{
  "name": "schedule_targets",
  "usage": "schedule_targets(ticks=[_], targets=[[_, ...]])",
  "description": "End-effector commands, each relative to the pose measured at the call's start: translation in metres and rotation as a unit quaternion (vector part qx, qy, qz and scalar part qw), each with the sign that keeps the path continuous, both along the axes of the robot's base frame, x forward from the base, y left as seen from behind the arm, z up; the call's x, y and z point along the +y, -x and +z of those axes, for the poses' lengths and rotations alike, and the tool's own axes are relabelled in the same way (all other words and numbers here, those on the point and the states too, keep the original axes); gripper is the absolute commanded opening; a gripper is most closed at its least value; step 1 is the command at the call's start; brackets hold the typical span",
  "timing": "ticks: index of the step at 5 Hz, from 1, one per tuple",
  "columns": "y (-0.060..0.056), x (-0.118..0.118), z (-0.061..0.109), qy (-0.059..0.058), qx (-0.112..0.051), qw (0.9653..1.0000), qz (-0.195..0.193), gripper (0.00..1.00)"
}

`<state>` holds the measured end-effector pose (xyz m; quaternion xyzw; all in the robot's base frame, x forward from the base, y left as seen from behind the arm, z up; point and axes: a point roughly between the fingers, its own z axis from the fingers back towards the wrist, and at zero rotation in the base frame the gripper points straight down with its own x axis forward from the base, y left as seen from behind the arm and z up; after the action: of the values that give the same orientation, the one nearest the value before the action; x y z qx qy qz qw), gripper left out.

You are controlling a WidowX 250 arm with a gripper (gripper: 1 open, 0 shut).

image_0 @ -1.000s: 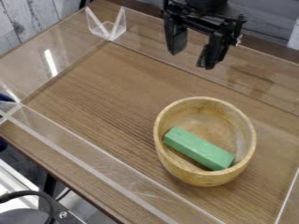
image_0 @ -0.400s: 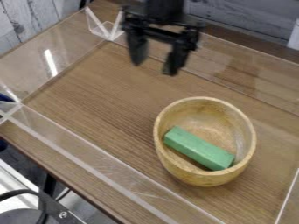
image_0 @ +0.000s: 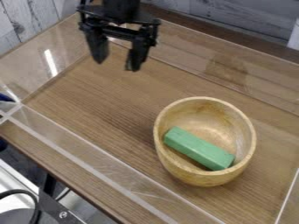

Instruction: Remove the green block from inside the brown bowl and put it on the table

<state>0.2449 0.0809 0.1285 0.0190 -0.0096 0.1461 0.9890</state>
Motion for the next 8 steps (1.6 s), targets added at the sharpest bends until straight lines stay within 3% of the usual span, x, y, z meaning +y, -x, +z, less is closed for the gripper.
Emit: schedule_targets(ticks=[1,2,3,4,5,6,7,8], targets=[[-0.012,0.007,0.012,-0.02,-0.018,0.9996,-0.011,0.0],[-0.015,0.003,0.007,-0.036,-0.013,0.9991,-0.021,1.0],[-0.017,0.001,-0.002,-0.052,-0.007,0.9983,-0.027,0.0],[-0.03,-0.009,-0.004,-0.045,0.0,0.996,-0.077,1.0],[-0.043,-0.012,-0.009,-0.042,0.008,0.9924,-0.115,0.0],[-0.05,-0.007,-0.01,-0.038,0.014,0.9892,-0.14,1.0],[-0.048,-0.005,-0.022,-0.035,0.034,0.9892,-0.138,1.0],[-0.03,-0.009,-0.016,-0.024,0.048,0.9905,-0.127,1.0]])
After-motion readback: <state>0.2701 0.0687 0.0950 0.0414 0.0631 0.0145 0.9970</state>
